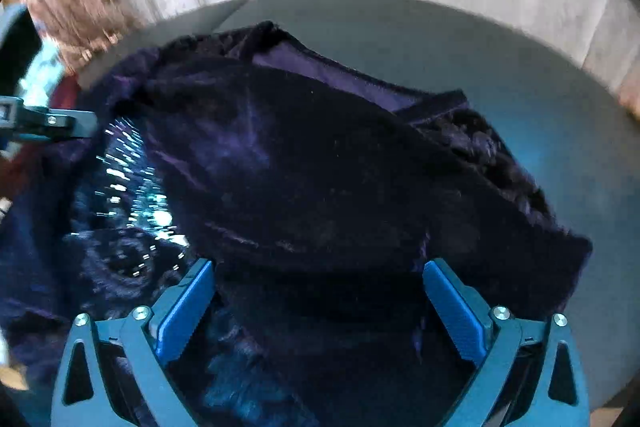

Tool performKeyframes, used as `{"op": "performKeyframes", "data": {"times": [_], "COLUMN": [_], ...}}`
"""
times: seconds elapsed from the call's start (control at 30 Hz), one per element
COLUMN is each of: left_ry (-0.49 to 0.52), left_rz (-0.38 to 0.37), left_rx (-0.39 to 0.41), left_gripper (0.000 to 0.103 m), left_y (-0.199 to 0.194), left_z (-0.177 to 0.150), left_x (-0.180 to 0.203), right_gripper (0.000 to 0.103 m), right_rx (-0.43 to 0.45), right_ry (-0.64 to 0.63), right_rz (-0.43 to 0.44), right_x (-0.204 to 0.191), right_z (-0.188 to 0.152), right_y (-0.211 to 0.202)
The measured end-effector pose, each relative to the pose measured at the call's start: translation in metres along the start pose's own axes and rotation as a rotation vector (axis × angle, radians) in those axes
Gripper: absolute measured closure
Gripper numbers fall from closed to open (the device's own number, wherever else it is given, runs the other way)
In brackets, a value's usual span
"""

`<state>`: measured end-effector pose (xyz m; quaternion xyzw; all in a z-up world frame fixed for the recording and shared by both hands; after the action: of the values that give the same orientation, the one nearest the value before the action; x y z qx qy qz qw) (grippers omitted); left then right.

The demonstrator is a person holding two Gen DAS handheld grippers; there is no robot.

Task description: Fold clothes

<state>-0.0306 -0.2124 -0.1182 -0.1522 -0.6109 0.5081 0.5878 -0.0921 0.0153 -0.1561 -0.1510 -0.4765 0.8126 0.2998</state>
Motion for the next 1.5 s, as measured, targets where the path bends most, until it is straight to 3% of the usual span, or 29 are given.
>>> {"op": "performKeyframes", "data": {"times": [0.1,0.3,0.43,0.53,0.6,0.7,0.8,0.87,0.97,1.03,1.13,1.23,1.3,1.37,1.43,1.5], "left_ry": [-0.065,-0.2,-0.267,-0.399,-0.453,-0.456,-0.438,-0.427,-0.41,-0.396,-0.347,-0.273,-0.262,-0.253,-0.26,-0.278], "left_rz": [-0.004,0.002,0.132,0.244,0.295,0.283,0.302,0.291,0.232,0.208,0.128,-0.017,-0.054,-0.071,-0.099,-0.098], "left_rx": [0.073,0.344,0.519,0.628,0.651,0.64,0.646,0.648,0.661,0.698,0.672,0.509,0.367,0.262,0.214,0.228], "left_gripper": [0.094,0.094,0.094,0.092,0.083,0.08,0.079,0.077,0.062,0.051,0.041,0.04,0.04,0.04,0.04,0.04], "left_y": [-0.023,-0.126,-0.188,-0.225,-0.231,-0.224,-0.213,-0.208,-0.21,-0.218,-0.219,-0.178,-0.131,-0.089,-0.055,-0.037], "left_z": [0.0,-0.002,-0.009,-0.015,-0.02,-0.025,-0.031,-0.036,-0.048,-0.06,-0.072,-0.076,-0.075,-0.081,-0.084,-0.08], "left_x": [-0.021,-0.072,-0.102,-0.137,-0.151,-0.154,-0.146,-0.14,-0.132,-0.128,-0.123,-0.108,-0.101,-0.088,-0.074,-0.065], "right_gripper": [0.0,0.0,0.0,0.0,0.0,0.001,0.001,0.001,0.001,0.001,0.001,0.0,0.0,0.0,0.0,0.0], "right_rx": [0.017,0.077,0.108,0.107,0.098,0.066,0.146,0.197,0.214,0.206,0.186,0.151,0.106,0.132,0.163,0.166], "right_ry": [-0.024,-0.071,-0.077,-0.106,-0.112,-0.099,-0.118,-0.123,-0.127,-0.125,-0.081,0.069,0.187,0.225,0.237,0.23], "right_rz": [0.011,0.04,0.052,0.055,0.052,0.032,0.046,0.117,0.302,0.338,0.346,0.301,0.268,0.265,0.273,0.289], "right_x": [-0.006,0.014,0.027,0.034,0.04,0.041,0.027,0.015,-0.01,-0.02,-0.017,0.011,0.03,0.031,0.026,0.012], "right_z": [0.02,0.068,0.099,0.119,0.126,0.135,0.14,0.137,0.117,0.088,0.044,-0.001,-0.025,-0.031,-0.031,-0.026], "right_y": [0.02,0.054,0.078,0.089,0.088,0.073,0.044,0.022,-0.003,-0.016,-0.028,-0.025,-0.015,-0.014,-0.014,-0.011]}}
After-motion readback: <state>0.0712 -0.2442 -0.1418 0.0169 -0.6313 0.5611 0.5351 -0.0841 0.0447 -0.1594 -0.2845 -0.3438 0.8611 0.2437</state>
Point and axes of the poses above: each gripper's, at about its wrist camera, not at the fingertips, and y roughly the way its jaws point, x to its right, z to its top, the point moved 3 cm from there along y, roughly the way its jaws point, and after that the axes turned 10 degrees about -y, right-handed, at the moved point
